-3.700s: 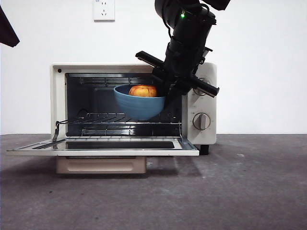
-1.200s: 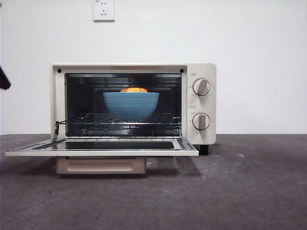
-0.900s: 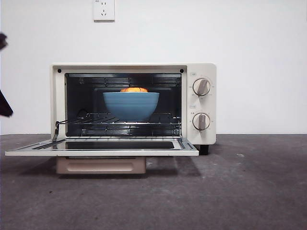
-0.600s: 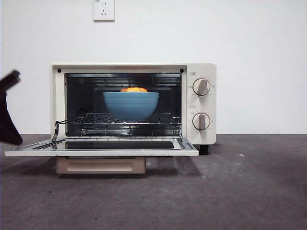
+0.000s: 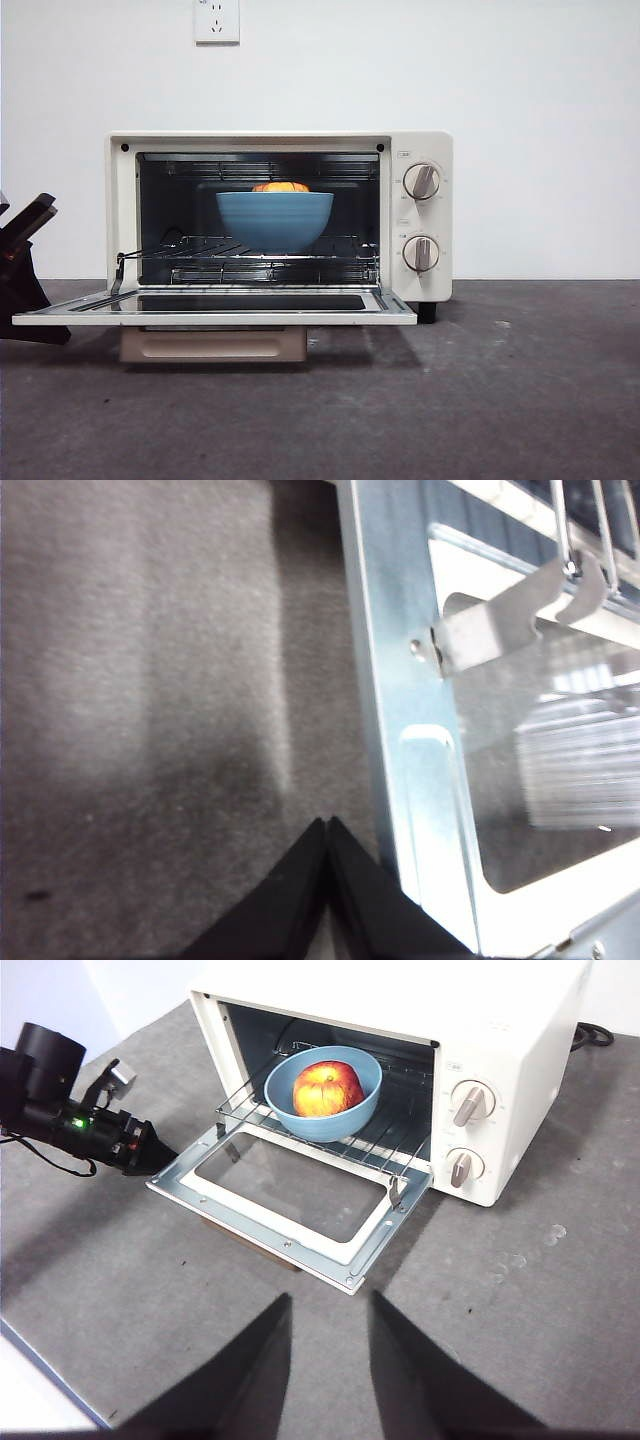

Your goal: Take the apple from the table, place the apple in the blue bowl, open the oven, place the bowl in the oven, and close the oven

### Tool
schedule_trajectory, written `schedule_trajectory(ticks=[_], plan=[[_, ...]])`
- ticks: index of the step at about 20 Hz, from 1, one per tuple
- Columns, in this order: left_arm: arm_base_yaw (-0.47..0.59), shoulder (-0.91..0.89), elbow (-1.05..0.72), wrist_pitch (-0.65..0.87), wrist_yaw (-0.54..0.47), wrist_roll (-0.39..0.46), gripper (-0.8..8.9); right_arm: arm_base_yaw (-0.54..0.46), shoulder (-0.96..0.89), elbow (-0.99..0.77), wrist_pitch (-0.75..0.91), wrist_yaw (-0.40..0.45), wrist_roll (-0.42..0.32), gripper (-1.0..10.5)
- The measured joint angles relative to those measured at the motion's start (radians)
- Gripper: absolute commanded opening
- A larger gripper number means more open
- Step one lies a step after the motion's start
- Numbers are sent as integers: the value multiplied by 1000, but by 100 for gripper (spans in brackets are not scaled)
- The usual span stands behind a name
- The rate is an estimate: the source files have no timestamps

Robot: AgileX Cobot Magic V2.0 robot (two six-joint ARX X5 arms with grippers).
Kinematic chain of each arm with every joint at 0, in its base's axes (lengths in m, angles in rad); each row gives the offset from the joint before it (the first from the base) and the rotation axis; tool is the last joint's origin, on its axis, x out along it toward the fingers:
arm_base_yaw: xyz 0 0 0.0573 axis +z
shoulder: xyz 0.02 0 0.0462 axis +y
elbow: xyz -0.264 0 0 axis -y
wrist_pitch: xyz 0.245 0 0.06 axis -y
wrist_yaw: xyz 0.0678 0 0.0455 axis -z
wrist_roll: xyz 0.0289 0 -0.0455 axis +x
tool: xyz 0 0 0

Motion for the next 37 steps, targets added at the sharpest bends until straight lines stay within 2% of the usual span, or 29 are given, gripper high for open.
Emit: schedule_trajectory(ticks=[4, 8, 10, 12, 15, 17, 23, 28, 32, 37], plan=[[8, 5, -8, 52, 80, -26, 6, 0, -6, 0, -16, 7, 13, 121], [12, 13, -10, 244, 144, -190, 6, 0, -6, 0, -29, 19, 22, 122], [2, 13, -9, 385, 212, -282, 6, 0, -6, 0, -36, 19, 34, 122], [-13, 13, -3, 531, 224, -352, 6, 0, -6, 0, -51, 19, 41, 122], [-11, 13, 0, 658, 159, -422, 6, 0, -6, 0, -51, 19, 46, 122], [-9, 13, 15, 661, 125, -437, 6, 0, -6, 0, -53, 19, 60, 122], [-8, 1, 27, 646, 140, -448, 7, 0, -6, 0, -54, 19, 65, 122], [-30, -87, 27, 556, 142, -446, 7, 0, -6, 0, -54, 27, 48, 122], [-58, -207, 27, 412, 96, -406, 7, 0, -6, -3, -50, 67, 32, 122], [-116, -397, 27, 160, -8, -291, 7, 0, -11, -66, 29, 76, 2, 122]])
